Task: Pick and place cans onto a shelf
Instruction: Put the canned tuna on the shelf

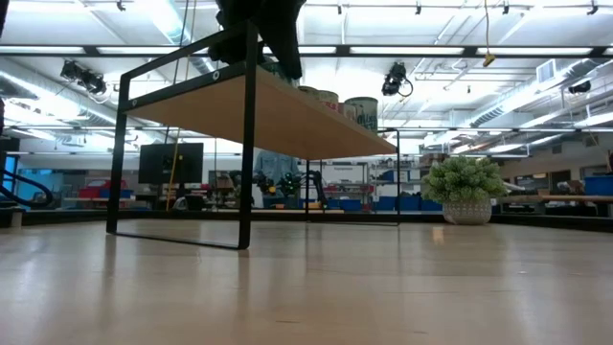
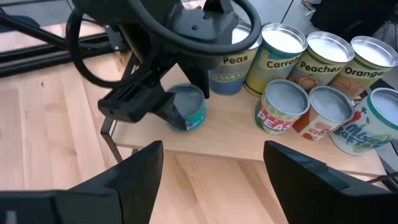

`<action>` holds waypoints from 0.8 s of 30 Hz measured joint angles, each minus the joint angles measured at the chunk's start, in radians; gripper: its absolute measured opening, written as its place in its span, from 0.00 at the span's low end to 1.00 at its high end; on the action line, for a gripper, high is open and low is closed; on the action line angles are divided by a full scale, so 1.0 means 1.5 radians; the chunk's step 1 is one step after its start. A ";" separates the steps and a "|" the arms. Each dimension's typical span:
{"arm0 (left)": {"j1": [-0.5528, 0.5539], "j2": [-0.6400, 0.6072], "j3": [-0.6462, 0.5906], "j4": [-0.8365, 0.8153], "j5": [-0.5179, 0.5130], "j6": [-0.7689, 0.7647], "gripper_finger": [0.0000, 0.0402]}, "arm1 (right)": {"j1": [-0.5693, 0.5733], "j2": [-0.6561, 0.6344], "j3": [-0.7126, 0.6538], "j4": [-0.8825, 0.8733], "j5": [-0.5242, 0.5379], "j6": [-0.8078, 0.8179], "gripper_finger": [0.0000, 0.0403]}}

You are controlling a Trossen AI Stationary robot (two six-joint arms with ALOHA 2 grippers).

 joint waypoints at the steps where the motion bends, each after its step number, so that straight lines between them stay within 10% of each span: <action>1: 0.000 0.000 0.000 0.002 0.000 0.002 0.78 | 0.000 0.000 0.000 0.004 0.000 0.000 0.70; 24: -0.016 -0.004 0.030 0.008 -0.035 0.010 0.87 | 0.000 0.000 0.000 0.028 0.000 -0.007 0.70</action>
